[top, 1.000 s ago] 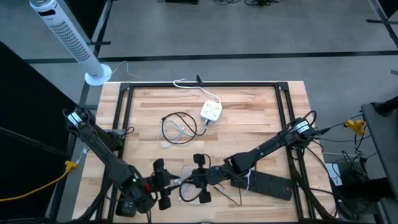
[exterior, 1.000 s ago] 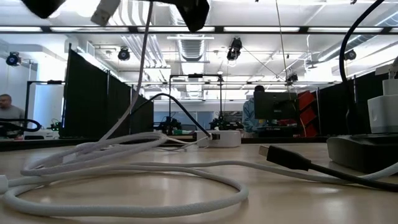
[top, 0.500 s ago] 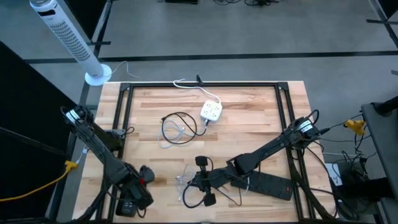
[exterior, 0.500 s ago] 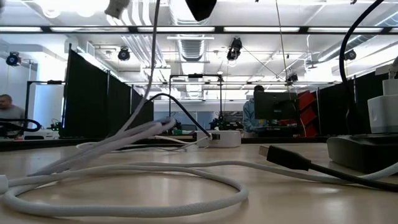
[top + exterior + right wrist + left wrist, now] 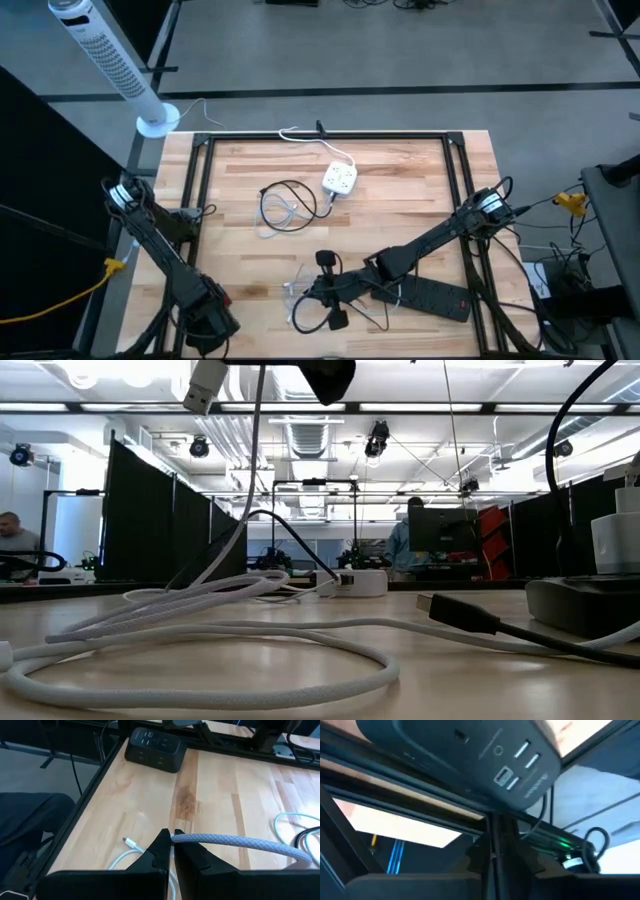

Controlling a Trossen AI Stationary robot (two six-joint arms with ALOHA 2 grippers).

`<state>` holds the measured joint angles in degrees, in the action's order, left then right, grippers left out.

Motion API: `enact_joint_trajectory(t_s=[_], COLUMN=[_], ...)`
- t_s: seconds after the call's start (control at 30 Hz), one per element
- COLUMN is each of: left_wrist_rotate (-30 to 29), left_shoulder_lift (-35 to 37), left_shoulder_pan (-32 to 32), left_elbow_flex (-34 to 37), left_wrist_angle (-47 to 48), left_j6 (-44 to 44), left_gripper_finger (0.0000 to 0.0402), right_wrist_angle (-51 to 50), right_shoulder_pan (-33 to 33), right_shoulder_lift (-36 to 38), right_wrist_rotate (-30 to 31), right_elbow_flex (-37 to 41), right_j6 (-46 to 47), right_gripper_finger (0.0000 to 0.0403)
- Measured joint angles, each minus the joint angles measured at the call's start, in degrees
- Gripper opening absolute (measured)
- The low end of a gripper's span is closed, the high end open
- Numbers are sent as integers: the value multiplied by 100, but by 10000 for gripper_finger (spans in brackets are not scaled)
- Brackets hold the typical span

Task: Plug in charger cables
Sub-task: Insert the white charger cable into the black outlet

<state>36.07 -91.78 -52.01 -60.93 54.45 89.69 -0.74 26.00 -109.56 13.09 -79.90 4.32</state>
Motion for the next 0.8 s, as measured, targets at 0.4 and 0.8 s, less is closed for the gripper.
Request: enact_joint_trajectory(t_s=[0.4, 0.8], left_wrist_rotate=[669, -637], left_shoulder_lift=[-583, -809], left_shoulder_pan=[-9, 471], left_elbow_flex=[185, 221], left_wrist_angle=[-122, -817], left_j6=[-592, -1924], left_gripper_finger=[25, 25], right_wrist_angle=[-55, -23], right_shoulder_pan=[13, -18], right_shoulder_lift=[0, 0], right_wrist_rotate=[-1, 1], right_elbow_flex=[7, 7], right_j6=[61, -55], right_gripper_finger=[0, 0])
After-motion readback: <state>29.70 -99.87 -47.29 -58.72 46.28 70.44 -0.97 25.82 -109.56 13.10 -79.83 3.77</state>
